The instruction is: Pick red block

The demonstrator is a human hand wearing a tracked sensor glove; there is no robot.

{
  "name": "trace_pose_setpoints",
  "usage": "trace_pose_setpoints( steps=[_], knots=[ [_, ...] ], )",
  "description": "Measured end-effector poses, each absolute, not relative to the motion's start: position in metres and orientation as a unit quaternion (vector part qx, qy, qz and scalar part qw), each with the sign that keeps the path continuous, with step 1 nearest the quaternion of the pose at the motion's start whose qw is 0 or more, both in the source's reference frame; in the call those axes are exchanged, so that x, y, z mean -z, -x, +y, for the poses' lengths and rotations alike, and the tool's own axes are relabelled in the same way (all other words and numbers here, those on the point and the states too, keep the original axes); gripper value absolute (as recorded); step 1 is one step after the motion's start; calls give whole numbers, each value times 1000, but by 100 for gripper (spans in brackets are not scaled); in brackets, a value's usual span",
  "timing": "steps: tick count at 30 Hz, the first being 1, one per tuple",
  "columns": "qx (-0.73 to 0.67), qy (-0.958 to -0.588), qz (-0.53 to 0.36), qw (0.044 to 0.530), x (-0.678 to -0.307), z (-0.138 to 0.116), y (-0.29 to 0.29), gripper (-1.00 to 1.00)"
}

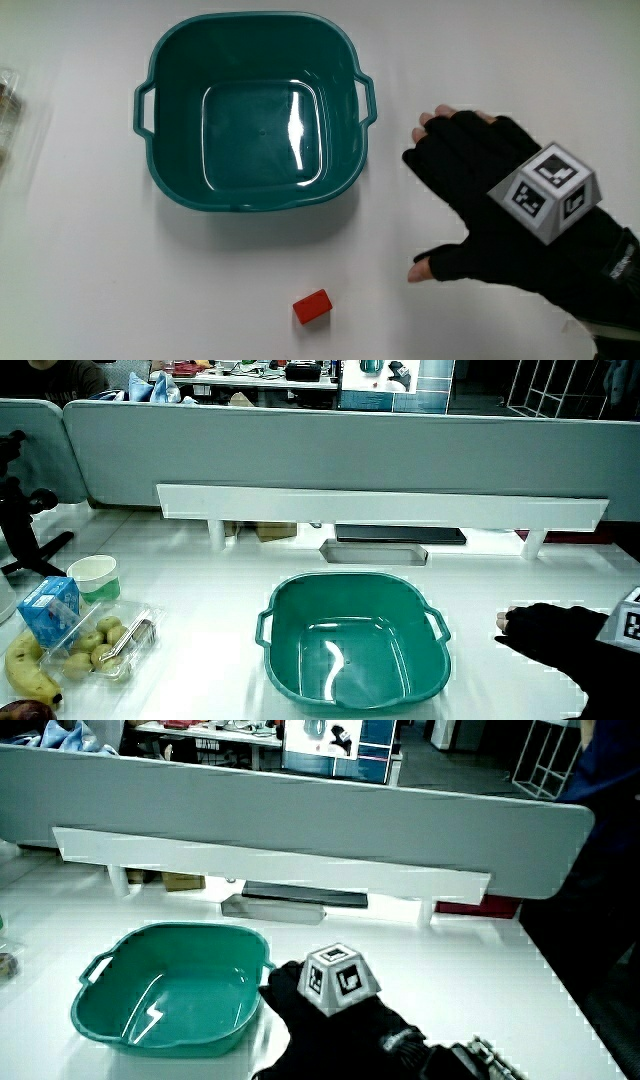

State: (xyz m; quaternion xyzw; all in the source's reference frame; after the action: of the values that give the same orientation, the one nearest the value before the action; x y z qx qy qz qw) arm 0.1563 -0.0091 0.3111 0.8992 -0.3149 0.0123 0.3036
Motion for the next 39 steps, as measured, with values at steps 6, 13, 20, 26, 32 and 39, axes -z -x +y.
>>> trace_pose_setpoints(
  steps=[6,13,20,26,32,39],
  knots=[
    [-6,-892,-330,308,-321,1,-141,0],
    [-1,-884,-343,316,-334,10,-125,0],
    [2,-868,-369,332,-341,17,-107,0],
    [11,-862,-378,338,-355,23,-97,0],
    [3,-844,-396,360,-363,31,-82,0],
    [-2,-848,-419,323,-356,38,-75,0]
  ],
)
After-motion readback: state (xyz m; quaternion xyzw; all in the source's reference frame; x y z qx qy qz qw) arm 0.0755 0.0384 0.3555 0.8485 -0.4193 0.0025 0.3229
